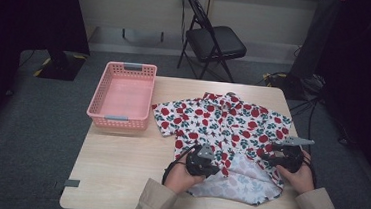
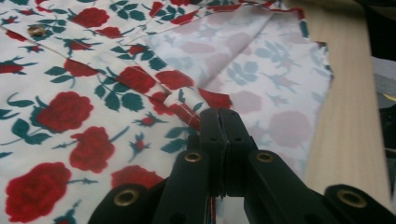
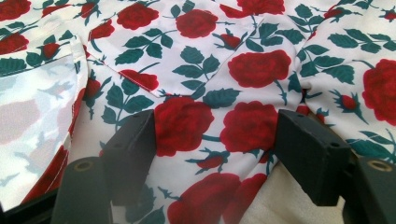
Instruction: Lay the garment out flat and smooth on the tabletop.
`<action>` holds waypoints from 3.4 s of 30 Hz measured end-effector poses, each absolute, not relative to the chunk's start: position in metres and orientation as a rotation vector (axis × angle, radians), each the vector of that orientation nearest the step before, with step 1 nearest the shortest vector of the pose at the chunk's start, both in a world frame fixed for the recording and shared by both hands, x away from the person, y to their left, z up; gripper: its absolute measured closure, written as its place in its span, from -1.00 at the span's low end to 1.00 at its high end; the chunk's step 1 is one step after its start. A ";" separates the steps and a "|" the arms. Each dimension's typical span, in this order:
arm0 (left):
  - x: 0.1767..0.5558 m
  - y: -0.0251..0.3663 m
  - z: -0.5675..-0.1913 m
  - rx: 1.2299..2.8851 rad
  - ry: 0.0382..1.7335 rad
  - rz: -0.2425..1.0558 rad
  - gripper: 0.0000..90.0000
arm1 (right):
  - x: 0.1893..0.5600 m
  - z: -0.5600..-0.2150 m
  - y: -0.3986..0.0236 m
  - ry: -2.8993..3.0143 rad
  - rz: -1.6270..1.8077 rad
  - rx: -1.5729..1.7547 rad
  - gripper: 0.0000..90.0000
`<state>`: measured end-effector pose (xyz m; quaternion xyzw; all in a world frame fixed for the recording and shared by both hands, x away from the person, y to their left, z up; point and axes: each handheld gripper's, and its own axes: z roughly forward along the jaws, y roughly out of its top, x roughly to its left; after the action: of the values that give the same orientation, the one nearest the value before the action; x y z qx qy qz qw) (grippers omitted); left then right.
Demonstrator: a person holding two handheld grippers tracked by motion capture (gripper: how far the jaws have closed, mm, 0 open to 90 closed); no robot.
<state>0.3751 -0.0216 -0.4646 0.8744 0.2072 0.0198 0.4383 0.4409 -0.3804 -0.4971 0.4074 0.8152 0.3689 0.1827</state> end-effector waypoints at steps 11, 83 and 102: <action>0.353 -0.015 -0.464 2.130 0.491 0.019 0.52 | 0.441 -0.497 -0.380 2.300 1.041 1.149 -0.35; 0.451 -0.106 -0.481 2.235 0.525 0.099 1.00 | 0.441 -0.497 -0.380 2.300 1.041 1.148 -0.35; 0.457 -0.091 -0.483 2.115 0.630 0.186 0.32 | 0.441 -0.497 -0.380 2.300 1.041 1.149 -0.35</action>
<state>0.4565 -0.0908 -0.4829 0.8544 0.2543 0.0751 0.4469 0.4408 -0.3804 -0.4971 0.4071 0.8153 0.3690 0.1829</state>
